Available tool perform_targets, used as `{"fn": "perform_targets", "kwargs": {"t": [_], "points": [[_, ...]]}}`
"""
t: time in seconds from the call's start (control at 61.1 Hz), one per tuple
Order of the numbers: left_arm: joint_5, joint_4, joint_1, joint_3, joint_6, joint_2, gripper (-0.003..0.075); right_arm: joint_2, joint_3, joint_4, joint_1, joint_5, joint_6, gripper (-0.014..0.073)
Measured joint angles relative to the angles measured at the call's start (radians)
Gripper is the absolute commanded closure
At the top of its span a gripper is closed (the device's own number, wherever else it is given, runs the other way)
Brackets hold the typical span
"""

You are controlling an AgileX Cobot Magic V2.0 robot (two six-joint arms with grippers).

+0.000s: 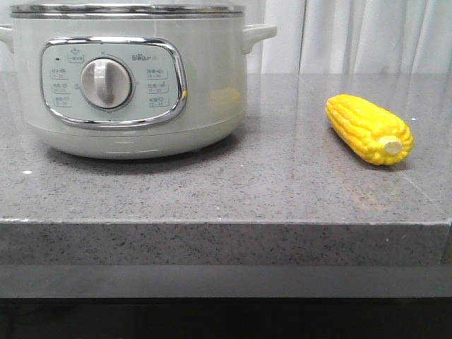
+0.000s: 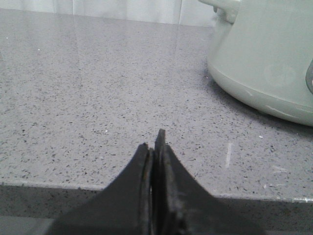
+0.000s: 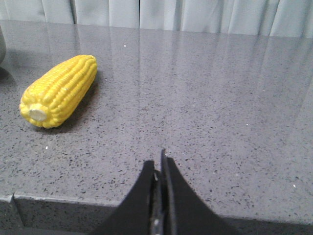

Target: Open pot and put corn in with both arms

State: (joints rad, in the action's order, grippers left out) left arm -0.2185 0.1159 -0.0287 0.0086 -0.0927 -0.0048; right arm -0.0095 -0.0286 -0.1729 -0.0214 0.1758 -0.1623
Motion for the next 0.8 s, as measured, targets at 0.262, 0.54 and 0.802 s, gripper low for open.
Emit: {"fn": "perform_targets", "kwargs": {"t": [0.262, 0.54, 0.802], "points": [[0.0, 0.0, 0.0, 0.0, 0.0, 0.0, 0.0738, 0.0, 0.0, 0.0, 0.0, 0.0, 0.0, 0.0655], [0.007, 0.007, 0.0, 0.0, 0.0, 0.0, 0.0738, 0.0, 0.0, 0.0, 0.0, -0.002, 0.0, 0.0655], [0.11, -0.017, 0.0, -0.03, 0.0, 0.0, 0.0739, 0.0, 0.063, 0.0, 0.0, 0.03, 0.0, 0.0655]]}}
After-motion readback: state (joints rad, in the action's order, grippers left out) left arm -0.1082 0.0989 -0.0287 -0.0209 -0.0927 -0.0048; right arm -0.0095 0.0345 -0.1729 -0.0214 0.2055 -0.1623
